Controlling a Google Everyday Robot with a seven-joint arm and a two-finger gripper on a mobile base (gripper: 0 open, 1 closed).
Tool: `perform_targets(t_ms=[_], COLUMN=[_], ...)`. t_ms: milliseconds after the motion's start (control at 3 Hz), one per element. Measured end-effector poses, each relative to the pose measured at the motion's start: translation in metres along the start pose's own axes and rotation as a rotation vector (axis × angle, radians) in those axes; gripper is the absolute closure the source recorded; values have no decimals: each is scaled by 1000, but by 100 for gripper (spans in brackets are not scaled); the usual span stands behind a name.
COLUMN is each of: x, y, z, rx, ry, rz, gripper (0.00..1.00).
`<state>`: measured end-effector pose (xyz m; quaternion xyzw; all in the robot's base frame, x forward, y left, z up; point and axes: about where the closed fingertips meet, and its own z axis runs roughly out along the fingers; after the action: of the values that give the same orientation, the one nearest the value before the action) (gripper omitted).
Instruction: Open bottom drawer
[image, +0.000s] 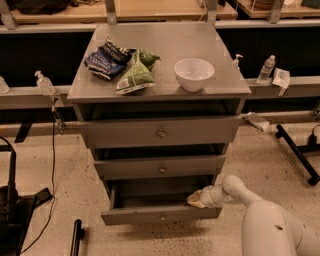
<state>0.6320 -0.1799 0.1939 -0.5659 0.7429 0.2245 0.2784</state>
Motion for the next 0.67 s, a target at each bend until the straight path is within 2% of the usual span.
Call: perform_targets(t_ms=[667], x=[0], y=[0], z=[0], rx=[0], ry=[0], rz=[0], gripper=[100])
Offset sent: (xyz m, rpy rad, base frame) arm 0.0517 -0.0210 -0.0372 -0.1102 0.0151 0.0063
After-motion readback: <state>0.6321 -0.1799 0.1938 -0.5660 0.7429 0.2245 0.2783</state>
